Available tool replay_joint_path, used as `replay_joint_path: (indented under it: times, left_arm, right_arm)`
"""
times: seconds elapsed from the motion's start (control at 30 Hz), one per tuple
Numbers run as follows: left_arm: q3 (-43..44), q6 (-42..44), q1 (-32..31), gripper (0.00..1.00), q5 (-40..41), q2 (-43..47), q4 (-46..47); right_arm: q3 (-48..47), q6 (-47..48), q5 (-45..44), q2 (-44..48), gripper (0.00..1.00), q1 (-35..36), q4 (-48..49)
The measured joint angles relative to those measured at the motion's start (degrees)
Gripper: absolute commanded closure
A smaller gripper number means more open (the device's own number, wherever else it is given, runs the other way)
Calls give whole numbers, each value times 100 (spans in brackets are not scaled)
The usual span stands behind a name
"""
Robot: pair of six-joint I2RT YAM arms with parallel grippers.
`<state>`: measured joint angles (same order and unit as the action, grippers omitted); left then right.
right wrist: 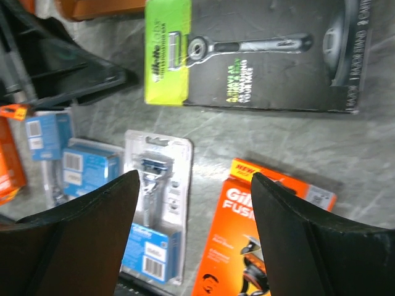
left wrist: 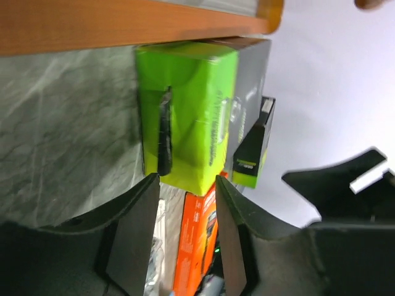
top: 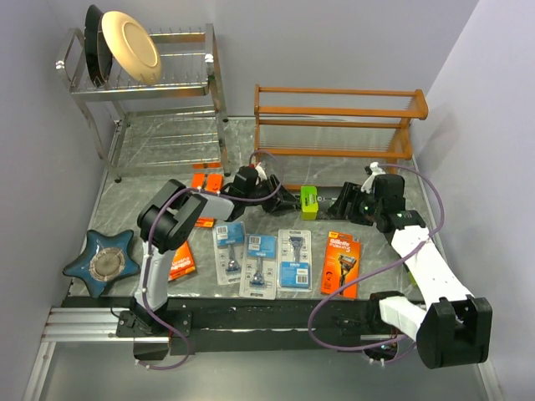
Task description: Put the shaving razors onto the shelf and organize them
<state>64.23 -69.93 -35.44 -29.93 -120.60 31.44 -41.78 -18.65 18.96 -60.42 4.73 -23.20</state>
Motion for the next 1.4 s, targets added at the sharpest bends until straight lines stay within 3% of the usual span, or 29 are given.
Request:
replay_joint_path:
  times: [0.17, 0.4, 0.5, 0.6, 0.73, 0.77, 0.8, 0.97, 1.17, 1.4]
  left_arm:
    - [0, -463, -114, 56, 199, -109, -68]
    - [94, -660, -179, 77, 282, -415, 70]
    - [109, -730, -179, 75, 278, -444, 98]
    - [98, -776, -177, 66, 278, -444, 155]
    - [39, -785, -177, 66, 282, -444, 267]
    - [39, -778, -177, 68, 282, -444, 271]
    - [37, -767, -179, 81, 286, -444, 282]
    - [42, -706, -173, 99, 278, -455, 457]
    - [42, -723, -179, 99, 282, -439, 538]
    - [39, -813, -299, 99, 463, 262, -505]
  right_arm:
    - [0, -131, 232, 0, 19, 0, 7]
    - [229, -466, 337, -20, 10, -98, 188]
    - [444, -748, 407, -190, 9, -356, 260]
    - [623, -988, 483, -442, 9, -673, 282]
    - [745, -1213, 599, -516, 7, -883, 413]
    - [789, -1268, 625, -501, 6, -890, 470]
    - [828, -1305, 647, -487, 6, -890, 511]
    - [1145, -1349, 632, -302, 0, -892, 557]
    - [1300, -1445, 581, -160, 0, -1152, 520]
    - [1333, -2188, 649, -9, 0, -1239, 789]
